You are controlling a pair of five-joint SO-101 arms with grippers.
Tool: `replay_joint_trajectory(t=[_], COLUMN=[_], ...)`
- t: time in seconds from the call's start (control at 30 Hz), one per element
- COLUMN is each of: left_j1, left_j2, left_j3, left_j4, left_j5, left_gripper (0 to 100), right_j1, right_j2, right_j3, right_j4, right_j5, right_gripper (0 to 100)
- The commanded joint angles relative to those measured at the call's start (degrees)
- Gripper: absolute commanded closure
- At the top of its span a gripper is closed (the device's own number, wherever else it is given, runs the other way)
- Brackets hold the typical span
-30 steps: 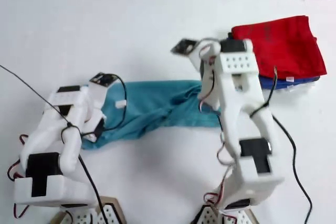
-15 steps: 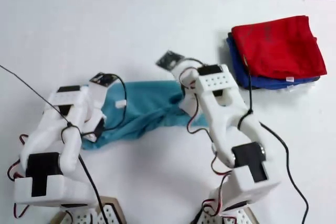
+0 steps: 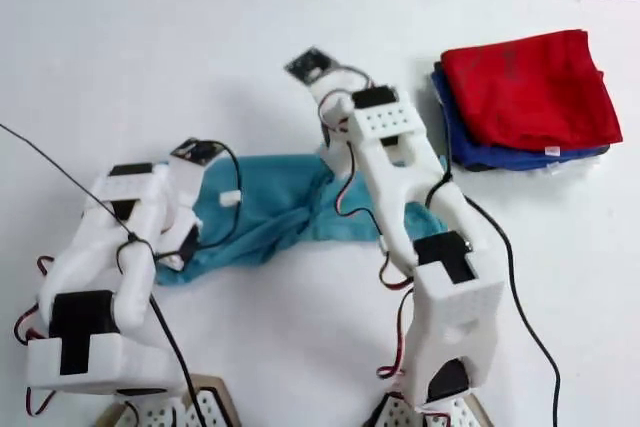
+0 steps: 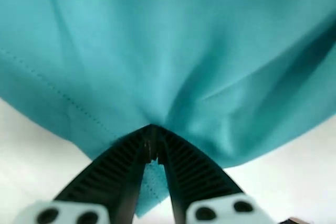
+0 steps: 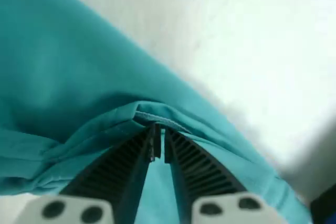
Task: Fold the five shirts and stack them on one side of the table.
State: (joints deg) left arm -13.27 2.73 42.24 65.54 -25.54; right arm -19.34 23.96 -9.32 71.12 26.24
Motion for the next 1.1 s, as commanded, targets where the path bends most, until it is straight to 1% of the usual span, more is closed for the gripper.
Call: replay_joint_trajectory(t=[0.0, 0.1, 0.2, 0.27, 0.33, 0.5, 0.57, 0.7, 0.83, 0.93, 1.03, 1.07], left_j1=[-1.32, -1.49, -1.58, -1.41, -1.41, -1.49, -1.49, -1.58, -1.58, -1.49, -1.41, -1.41], left_j2=[2.55, 2.55, 2.55, 2.55, 2.46, 2.46, 2.46, 2.46, 2.46, 2.46, 2.46, 2.46], left_j3=[0.40, 0.40, 0.40, 0.40, 0.40, 0.40, 0.40, 0.40, 0.40, 0.40, 0.40, 0.40], left_j4=[0.00, 0.00, 0.00, 0.00, 0.00, 0.00, 0.00, 0.00, 0.00, 0.00, 0.00, 0.00], left_j5=[0.26, 0.26, 0.26, 0.26, 0.26, 0.26, 0.26, 0.26, 0.26, 0.26, 0.26, 0.26], left_gripper=[97, 97, 97, 97, 97, 97, 97, 97, 97, 97, 97, 97], right_j1=[1.80, 4.62, 6.90, 7.96, 10.24, 18.42, 20.79, 24.84, 28.88, 28.18, 22.29, 19.74], right_j2=[-3.82, -6.99, -8.31, -8.40, -8.40, -7.87, -8.31, -8.48, -10.77, -16.84, -23.08, -25.10], right_j3=[-6.24, -6.51, -5.54, -3.16, 0.26, 11.08, 16.53, 22.86, 23.47, 23.47, 23.47, 23.47], right_j4=[7.52, 13.49, 20.35, 22.20, 20.44, 8.31, 5.05, 4.79, 4.79, 5.85, 9.54, 10.51], right_j5=[-0.70, -0.35, 5.71, 10.37, 13.63, 17.85, 20.04, 24.00, 26.73, 26.81, 26.29, 24.70], right_gripper=[97.8, 97.8, 97.8, 97.7, 97.7, 97.7, 97.7, 97.7, 97.7, 97.7, 97.7, 97.7])
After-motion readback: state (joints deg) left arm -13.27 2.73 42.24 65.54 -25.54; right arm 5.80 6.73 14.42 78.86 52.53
